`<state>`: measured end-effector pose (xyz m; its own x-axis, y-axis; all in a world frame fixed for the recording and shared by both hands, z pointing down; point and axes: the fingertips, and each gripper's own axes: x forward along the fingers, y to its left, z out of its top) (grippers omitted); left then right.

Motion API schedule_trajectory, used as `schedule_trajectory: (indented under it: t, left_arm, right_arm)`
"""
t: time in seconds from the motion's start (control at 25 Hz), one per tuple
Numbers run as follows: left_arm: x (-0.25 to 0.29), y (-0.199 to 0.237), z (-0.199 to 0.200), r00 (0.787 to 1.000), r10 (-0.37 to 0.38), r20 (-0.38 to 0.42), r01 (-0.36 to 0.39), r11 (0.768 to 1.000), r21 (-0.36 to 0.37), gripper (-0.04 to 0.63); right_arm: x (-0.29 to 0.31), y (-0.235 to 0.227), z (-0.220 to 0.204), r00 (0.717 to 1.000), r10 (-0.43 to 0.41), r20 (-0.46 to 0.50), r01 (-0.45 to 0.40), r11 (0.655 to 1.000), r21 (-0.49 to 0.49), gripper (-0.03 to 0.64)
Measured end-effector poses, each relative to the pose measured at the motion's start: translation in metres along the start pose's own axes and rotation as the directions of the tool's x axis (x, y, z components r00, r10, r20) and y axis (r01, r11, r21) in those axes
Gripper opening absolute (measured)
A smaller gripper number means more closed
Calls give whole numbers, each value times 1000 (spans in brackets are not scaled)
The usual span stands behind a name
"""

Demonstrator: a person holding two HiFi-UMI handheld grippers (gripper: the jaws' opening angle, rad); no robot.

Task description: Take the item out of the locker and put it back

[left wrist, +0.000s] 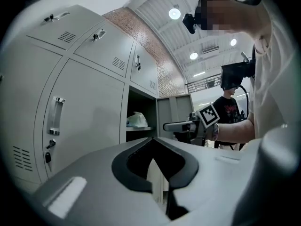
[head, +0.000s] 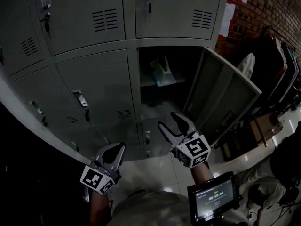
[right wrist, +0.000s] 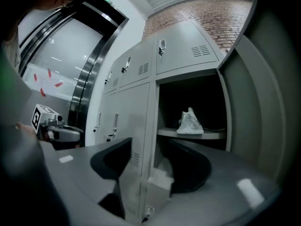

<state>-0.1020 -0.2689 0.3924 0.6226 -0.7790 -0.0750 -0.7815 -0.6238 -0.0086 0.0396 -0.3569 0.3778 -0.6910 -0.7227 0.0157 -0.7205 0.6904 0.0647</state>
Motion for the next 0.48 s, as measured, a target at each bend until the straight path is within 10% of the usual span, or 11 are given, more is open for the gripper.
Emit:
schedule_trajectory:
  t: [0.2,0.48]
  left_arm:
    - [28,31,7,999,-33,1,33,999,7,6]
    - [41,53,-4,997,-67,-32,67,998,-6,5]
  right_arm:
    - [58,-60,38,991,-116,61,116,993,12,545]
    - [111,-120,51,975,-221,29,220,975,39,575]
